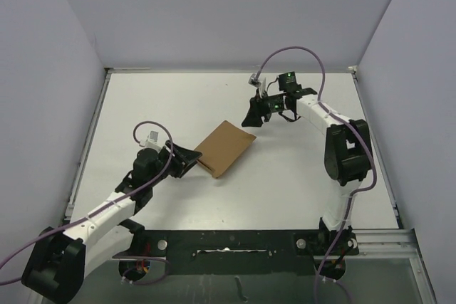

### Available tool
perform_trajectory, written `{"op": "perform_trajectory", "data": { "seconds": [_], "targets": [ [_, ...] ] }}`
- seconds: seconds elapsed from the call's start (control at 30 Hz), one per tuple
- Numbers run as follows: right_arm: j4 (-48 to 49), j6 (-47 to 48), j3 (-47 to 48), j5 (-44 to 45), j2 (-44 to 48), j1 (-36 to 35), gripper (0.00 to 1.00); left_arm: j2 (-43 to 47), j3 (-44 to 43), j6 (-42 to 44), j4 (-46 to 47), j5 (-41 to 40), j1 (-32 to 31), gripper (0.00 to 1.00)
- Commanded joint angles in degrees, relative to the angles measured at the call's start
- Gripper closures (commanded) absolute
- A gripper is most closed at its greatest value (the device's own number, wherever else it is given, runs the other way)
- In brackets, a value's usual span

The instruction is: Fold the paper box

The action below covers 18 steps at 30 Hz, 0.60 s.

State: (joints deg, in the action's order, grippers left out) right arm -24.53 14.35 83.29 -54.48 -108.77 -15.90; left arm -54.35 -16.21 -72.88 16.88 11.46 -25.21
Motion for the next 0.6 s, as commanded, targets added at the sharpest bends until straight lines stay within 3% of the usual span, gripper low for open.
{"op": "perform_trajectory", "data": {
  "seconds": [0.0,0.2,0.57],
  "targets": [
    [-7.6,-0.3,6.6,-0.4,-5.9,-0.5,0.46,1.4,-1.0,-2.4,0.1,-4.0,-0.8,0.52],
    [-10.2,-1.2,11.8,-1.3,-12.7,-0.7,0.46,-1.3,-2.3,-3.4,-0.5,-6.7,-3.3,0.51],
    [-8.3,-2.6,8.9,-3.0,-13.5,-1.2,0.46,-11.0,-4.9,-4.1,2.9,-11.5,-7.1,0.49]
  ]
}}
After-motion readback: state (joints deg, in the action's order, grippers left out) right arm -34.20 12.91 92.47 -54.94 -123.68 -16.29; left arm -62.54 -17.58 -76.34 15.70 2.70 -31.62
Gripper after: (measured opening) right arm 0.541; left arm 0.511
